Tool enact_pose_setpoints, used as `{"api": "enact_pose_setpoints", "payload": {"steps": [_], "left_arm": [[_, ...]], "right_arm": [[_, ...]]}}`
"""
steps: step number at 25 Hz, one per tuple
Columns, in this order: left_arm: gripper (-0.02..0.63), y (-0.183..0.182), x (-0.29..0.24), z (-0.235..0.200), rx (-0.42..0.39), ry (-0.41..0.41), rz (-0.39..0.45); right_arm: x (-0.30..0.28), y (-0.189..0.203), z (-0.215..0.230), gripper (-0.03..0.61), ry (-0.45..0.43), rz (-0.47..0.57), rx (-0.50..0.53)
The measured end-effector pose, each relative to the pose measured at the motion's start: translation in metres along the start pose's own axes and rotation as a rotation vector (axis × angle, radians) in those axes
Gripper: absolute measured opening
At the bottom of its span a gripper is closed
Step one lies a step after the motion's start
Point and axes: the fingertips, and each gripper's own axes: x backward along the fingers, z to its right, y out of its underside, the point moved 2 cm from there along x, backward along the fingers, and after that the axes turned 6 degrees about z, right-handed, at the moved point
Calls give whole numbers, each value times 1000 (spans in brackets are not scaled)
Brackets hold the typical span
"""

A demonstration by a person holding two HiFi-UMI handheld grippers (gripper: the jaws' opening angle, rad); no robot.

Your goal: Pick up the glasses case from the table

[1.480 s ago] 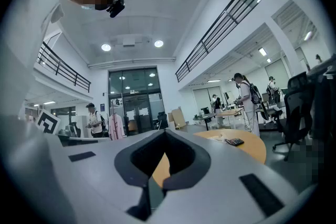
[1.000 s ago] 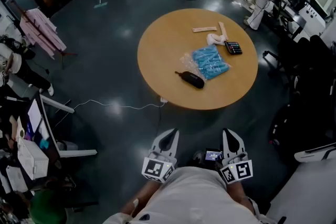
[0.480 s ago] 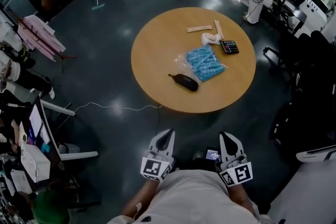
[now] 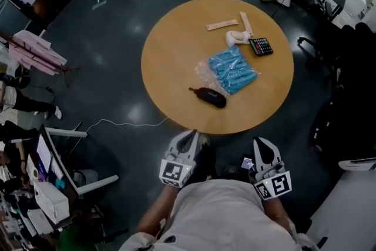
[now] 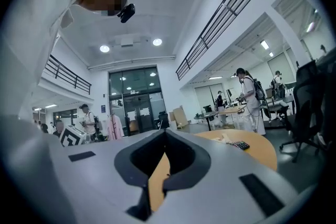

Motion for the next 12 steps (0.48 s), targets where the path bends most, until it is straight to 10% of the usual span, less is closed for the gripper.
{"api": "enact_pose_setpoints", "payload": {"steps": [12], "left_arm": [[6,92,-152,-58,-577,558,-453]], "right_arm": [[-111,-11,32,15,121,0,14]]}}
